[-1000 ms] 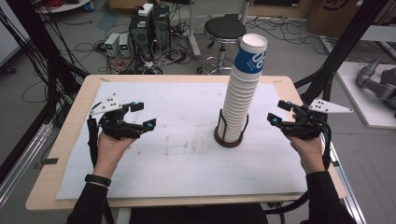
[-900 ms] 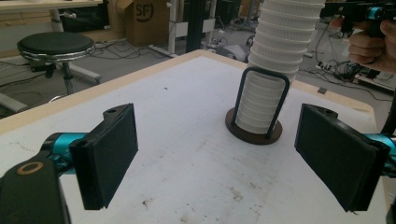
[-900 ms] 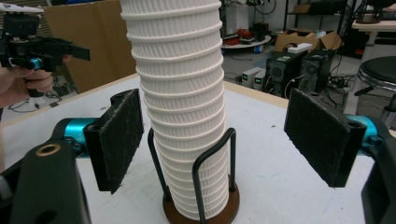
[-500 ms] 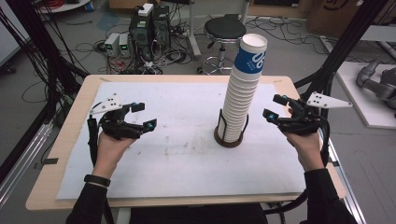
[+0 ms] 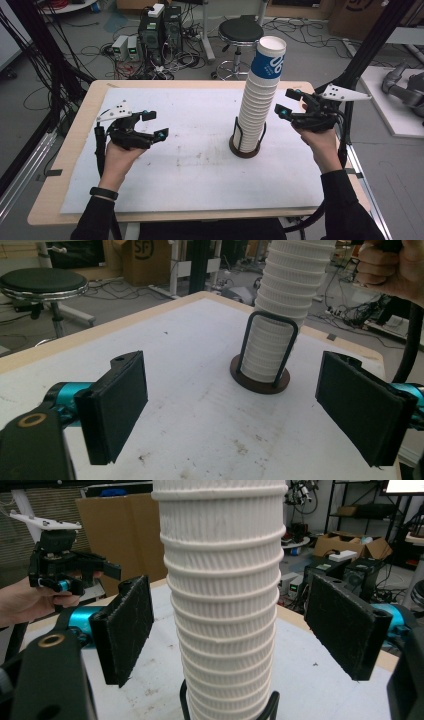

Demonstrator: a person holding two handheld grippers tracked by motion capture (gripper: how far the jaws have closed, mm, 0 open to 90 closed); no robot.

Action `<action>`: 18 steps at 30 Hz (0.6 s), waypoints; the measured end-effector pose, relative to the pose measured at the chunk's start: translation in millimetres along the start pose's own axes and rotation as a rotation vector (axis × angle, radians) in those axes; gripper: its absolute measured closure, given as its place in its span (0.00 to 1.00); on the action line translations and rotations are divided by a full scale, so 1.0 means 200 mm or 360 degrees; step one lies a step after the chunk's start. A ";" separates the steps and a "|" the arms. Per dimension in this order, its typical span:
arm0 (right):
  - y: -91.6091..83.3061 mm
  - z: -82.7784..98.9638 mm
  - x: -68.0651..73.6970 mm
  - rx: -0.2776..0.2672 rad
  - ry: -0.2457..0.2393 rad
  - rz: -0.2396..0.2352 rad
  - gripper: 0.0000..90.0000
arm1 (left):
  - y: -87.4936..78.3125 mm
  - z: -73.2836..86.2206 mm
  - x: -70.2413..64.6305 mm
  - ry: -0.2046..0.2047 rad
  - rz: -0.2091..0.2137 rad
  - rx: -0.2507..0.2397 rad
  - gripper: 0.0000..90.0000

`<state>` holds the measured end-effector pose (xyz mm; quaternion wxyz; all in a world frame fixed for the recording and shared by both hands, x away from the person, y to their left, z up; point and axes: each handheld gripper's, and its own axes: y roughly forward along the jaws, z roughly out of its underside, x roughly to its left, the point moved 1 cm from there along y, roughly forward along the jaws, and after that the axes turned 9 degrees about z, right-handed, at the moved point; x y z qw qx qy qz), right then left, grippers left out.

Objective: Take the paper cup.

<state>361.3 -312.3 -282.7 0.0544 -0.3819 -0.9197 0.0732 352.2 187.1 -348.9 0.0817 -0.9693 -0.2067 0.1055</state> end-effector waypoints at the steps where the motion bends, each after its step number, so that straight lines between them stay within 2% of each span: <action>1: 0.01 -0.01 0.00 0.0007 -0.0008 0.0000 0.22 | 0.00 0.00 0.00 0.0001 0.0003 0.0001 0.15; 10: 0.10 -0.09 0.01 0.0043 -0.0023 -0.0015 0.22 | 0.01 0.00 0.00 -0.0002 0.0016 0.0008 0.15; 16: 0.13 -0.12 0.01 0.0068 -0.0004 -0.0029 0.22 | 0.01 0.00 0.00 -0.0005 0.0021 0.0011 0.15; 18: 0.14 -0.14 0.02 0.0069 -0.0024 -0.0024 0.22 | 0.01 0.00 0.00 -0.0006 0.0020 0.0013 0.15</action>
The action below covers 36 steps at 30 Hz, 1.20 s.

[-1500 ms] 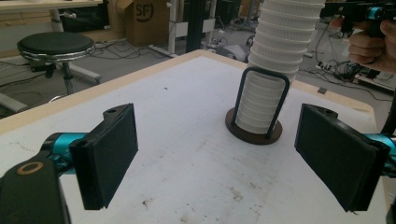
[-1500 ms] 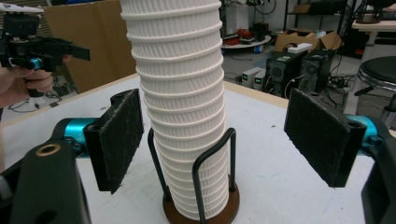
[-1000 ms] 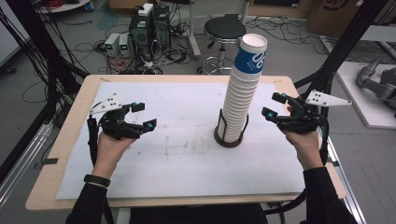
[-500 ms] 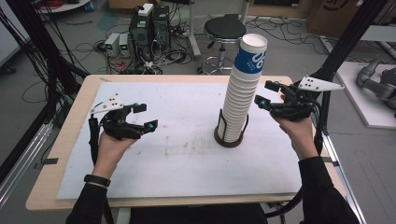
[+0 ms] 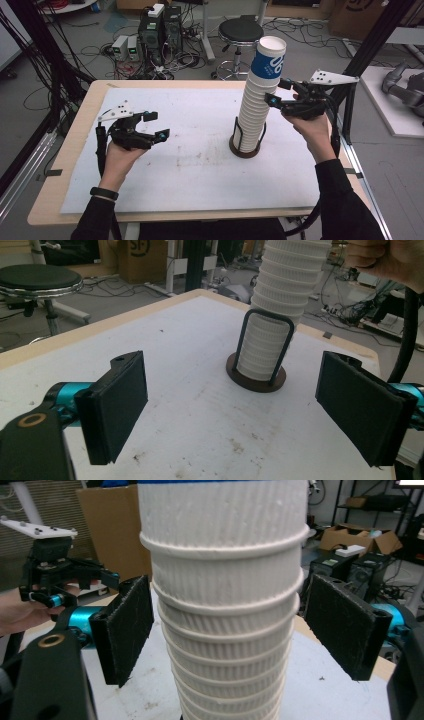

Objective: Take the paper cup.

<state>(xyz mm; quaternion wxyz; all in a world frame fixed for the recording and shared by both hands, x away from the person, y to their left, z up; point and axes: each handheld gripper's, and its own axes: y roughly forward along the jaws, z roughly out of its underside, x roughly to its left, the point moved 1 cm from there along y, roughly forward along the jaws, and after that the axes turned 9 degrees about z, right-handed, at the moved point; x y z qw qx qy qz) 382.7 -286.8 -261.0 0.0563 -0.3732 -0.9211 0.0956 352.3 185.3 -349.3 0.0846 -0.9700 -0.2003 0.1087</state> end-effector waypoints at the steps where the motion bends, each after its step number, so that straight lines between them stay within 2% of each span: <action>1: 0.01 -0.01 0.00 0.0010 -0.0009 -0.0005 0.22 | 0.00 0.00 0.00 0.0000 0.0006 0.0001 0.15; 10: 0.05 -0.02 0.01 0.0067 -0.0013 -0.0006 0.19 | 0.02 0.00 -0.01 -0.0004 0.0023 0.0018 0.15; 24: 0.09 -0.03 0.01 0.0079 -0.0027 -0.0018 0.16 | 0.08 -0.05 -0.03 0.0004 0.0083 0.0017 0.15; 31: 0.09 -0.03 0.01 0.0082 -0.0024 -0.0019 0.16 | 0.15 -0.15 -0.06 0.0013 0.0134 -0.0037 0.15; 33: 0.09 -0.03 0.01 0.0085 -0.0023 -0.0013 0.16 | 0.19 -0.22 -0.08 0.0043 0.0157 -0.0039 0.15; 34: 0.09 -0.03 0.01 0.0085 -0.0023 -0.0013 0.16 | 0.19 -0.22 -0.08 0.0043 0.0157 -0.0039 0.15; 35: 0.09 -0.03 0.01 0.0081 -0.0026 -0.0012 0.16 | 0.23 -0.27 -0.09 0.0076 0.0184 -0.0040 0.15; 36: 0.09 -0.03 0.01 0.0083 -0.0025 -0.0011 0.16 | 0.24 -0.29 -0.10 0.0087 0.0194 -0.0043 0.15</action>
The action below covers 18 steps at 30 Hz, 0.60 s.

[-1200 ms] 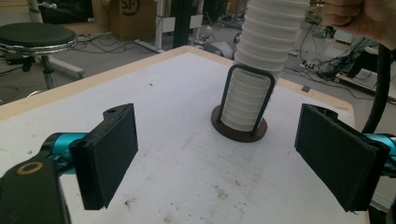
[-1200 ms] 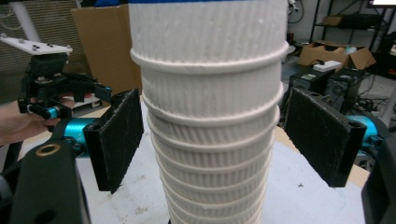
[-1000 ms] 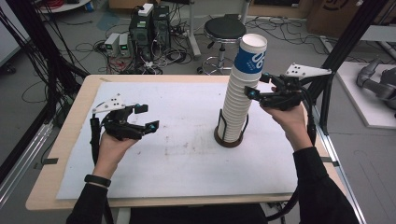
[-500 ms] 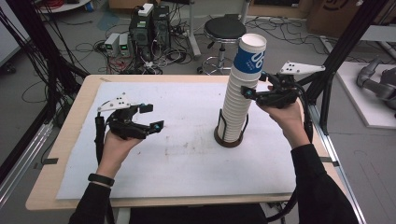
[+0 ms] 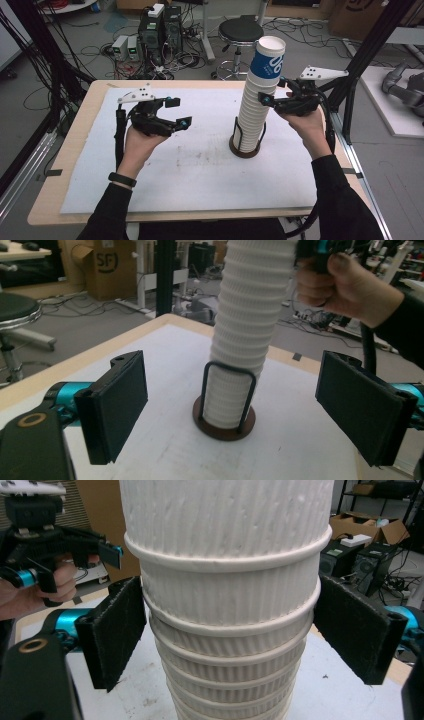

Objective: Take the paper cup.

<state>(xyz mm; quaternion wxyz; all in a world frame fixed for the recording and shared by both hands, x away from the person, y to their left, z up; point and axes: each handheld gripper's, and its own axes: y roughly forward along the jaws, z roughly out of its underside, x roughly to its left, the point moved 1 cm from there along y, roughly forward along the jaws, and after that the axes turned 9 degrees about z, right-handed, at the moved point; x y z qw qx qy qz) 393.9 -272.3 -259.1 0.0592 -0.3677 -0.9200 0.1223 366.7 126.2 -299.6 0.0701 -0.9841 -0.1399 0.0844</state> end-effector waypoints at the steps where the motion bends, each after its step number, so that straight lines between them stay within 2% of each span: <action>1: 0.00 0.00 0.00 -0.0003 -0.0003 -0.0001 0.16 | 0.01 -0.02 0.00 0.0007 0.0009 -0.0006 0.15; 2: 0.00 0.00 0.00 -0.0003 -0.0003 -0.0001 0.16 | 0.01 -0.02 0.00 0.0007 0.0009 -0.0006 0.15; 3: 0.00 0.00 0.00 -0.0003 -0.0004 0.0000 0.16 | 0.04 -0.07 -0.01 0.0036 0.0009 0.0000 0.15; 4: 0.00 0.00 0.00 -0.0003 -0.0004 0.0000 0.16 | 0.04 -0.07 -0.01 0.0036 0.0009 0.0000 0.15; 9: 0.00 0.00 0.00 0.0000 0.0001 0.0002 0.16 | 0.11 -0.18 -0.01 0.0063 0.0041 -0.0008 0.15; 11: 0.00 0.00 0.00 -0.0004 -0.0006 0.0001 0.16 | 0.14 -0.24 -0.02 0.0067 0.0059 -0.0032 0.15; 12: 0.00 0.00 0.00 -0.0004 -0.0006 0.0001 0.16 | 0.14 -0.24 -0.02 0.0067 0.0059 -0.0032 0.15; 13: 0.00 0.00 0.00 0.0000 -0.0002 0.0002 0.16 | 0.17 -0.30 -0.01 0.0063 0.0072 -0.0055 0.15; 15: 0.00 0.00 0.00 -0.0002 -0.0002 0.0002 0.16 | 0.20 -0.34 -0.02 0.0055 0.0099 -0.0089 0.15; 16: 0.00 0.00 0.00 0.0000 -0.0003 0.0003 0.16 | 0.20 -0.34 -0.02 0.0055 0.0099 -0.0089 0.15; 18: 0.00 0.00 0.00 0.0001 -0.0005 0.0001 0.16 | 0.24 -0.41 -0.02 0.0077 0.0108 -0.0089 0.15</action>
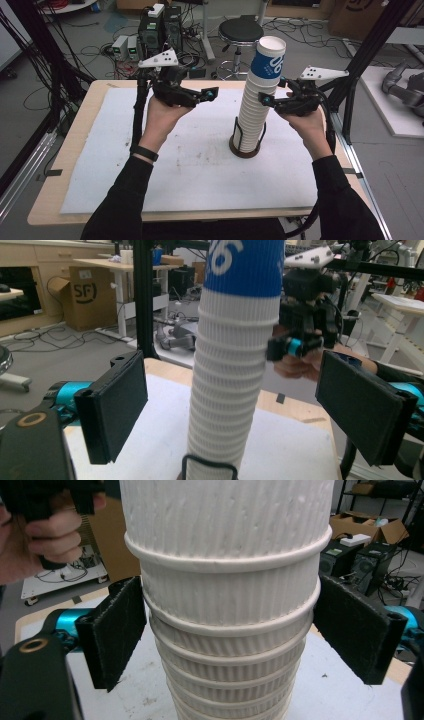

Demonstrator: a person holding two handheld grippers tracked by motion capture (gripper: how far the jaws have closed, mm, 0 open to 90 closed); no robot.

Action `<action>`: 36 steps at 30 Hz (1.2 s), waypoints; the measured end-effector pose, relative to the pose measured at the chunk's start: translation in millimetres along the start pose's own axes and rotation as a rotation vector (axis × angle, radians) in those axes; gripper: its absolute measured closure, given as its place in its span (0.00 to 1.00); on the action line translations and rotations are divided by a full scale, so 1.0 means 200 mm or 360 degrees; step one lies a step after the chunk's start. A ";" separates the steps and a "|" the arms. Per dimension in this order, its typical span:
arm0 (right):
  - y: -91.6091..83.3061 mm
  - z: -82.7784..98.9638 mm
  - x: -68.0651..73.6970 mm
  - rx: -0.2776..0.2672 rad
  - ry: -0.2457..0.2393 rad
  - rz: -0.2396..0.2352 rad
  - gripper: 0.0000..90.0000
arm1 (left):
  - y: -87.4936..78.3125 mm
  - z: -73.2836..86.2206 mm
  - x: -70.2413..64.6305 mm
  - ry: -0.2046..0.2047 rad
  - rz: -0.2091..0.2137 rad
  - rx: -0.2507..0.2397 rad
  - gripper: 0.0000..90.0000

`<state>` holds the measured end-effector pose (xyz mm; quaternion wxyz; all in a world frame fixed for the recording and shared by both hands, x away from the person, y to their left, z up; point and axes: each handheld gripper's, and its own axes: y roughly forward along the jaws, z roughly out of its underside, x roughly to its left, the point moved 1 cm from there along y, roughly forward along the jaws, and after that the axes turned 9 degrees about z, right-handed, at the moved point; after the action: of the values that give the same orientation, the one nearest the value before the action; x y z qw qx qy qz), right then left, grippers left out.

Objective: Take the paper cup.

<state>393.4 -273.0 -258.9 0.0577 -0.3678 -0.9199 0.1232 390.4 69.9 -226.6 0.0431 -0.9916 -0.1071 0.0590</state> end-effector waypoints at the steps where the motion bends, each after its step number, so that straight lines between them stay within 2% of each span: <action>1: 0.00 0.00 0.00 0.0004 0.0002 0.0002 0.16 | 0.01 -0.01 0.00 0.0003 0.0002 0.0001 0.15; 5: 0.00 0.00 0.00 0.0001 -0.0002 0.0003 0.16 | 0.07 -0.08 0.00 0.0019 0.0016 -0.0004 0.15; 10: 0.00 0.00 0.00 0.0005 0.0001 0.0001 0.16 | 0.15 -0.16 0.00 0.0073 0.0028 0.0013 0.15; 19: 0.00 0.00 0.00 0.0005 0.0000 0.0001 0.16 | 0.27 -0.27 -0.01 0.0098 0.0081 0.0008 0.15; 28: -0.01 0.00 0.00 0.0000 -0.0007 0.0000 0.16 | 0.39 -0.33 0.00 0.0087 0.0123 0.0014 0.15; 31: -0.01 0.00 0.00 0.0002 -0.0006 0.0001 0.17 | 0.45 -0.37 0.01 0.0072 0.0149 0.0018 0.15; 34: -0.01 0.00 0.00 0.0002 -0.0008 -0.0001 0.17 | 0.47 -0.39 0.01 0.0068 0.0153 0.0008 0.14; 36: -0.01 0.00 0.00 0.0003 -0.0008 -0.0004 0.17 | 0.50 -0.41 0.02 0.0046 0.0164 0.0007 0.14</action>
<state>392.9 -274.6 -258.6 0.0560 -0.3662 -0.9204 0.1250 426.5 -33.3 -155.7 0.0438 -0.9964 -0.0552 0.0470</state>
